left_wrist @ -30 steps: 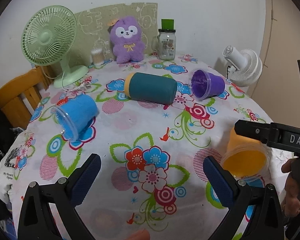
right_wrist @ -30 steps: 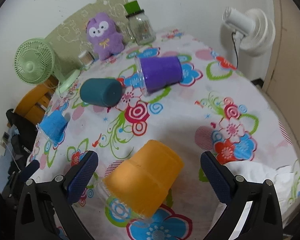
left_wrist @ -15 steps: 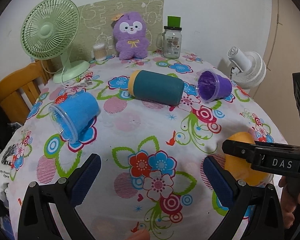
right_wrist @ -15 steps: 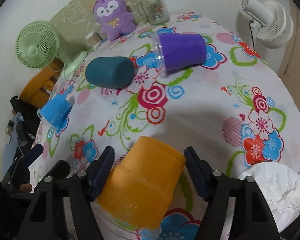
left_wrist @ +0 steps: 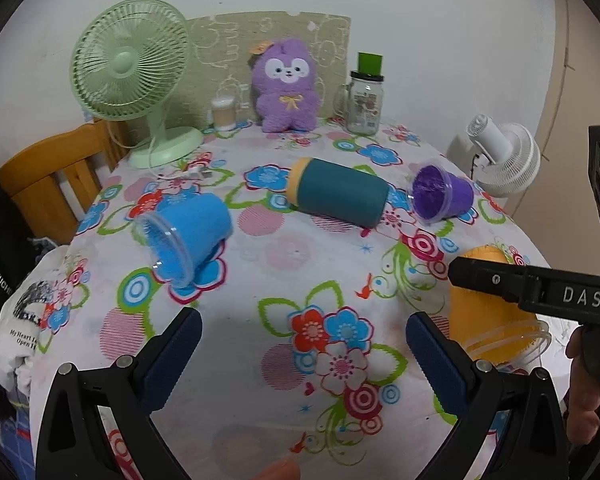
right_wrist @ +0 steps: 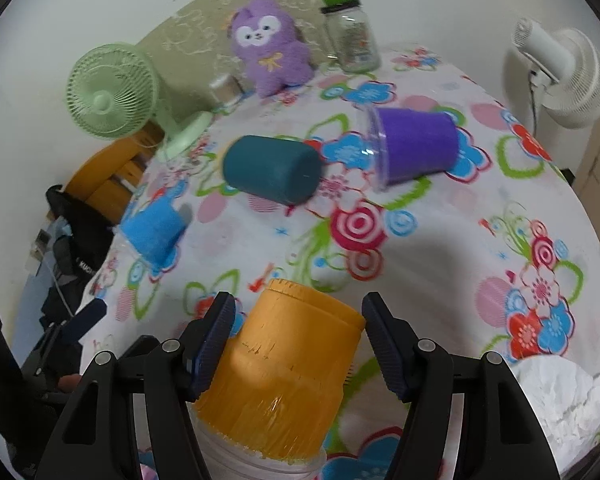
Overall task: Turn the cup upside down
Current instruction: 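Close the right gripper on the orange cup's body and lift it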
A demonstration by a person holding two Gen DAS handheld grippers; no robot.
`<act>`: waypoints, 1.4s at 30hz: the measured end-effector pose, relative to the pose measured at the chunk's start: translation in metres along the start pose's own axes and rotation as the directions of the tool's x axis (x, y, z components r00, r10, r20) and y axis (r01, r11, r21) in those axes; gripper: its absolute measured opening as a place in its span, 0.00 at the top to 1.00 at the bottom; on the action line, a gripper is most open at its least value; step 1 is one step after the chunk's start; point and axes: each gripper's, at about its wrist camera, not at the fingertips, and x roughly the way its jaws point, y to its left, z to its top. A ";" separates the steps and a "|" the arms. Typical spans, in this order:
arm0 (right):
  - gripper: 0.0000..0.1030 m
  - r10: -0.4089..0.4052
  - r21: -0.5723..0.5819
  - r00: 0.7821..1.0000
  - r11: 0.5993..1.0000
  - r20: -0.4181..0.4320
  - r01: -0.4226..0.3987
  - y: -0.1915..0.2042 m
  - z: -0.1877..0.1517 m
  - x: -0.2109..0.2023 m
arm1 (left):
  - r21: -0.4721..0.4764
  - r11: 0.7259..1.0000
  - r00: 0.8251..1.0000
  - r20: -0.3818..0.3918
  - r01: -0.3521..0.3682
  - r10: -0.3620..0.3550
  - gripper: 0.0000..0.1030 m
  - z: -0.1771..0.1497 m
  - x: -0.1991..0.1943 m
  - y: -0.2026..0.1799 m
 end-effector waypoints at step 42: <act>0.20 0.081 -0.106 0.984 0.990 -0.161 -0.098 0.078 -0.010 0.056 | -0.157 0.985 0.998 0.001 -0.068 0.069 0.00 -0.030 -0.032 0.068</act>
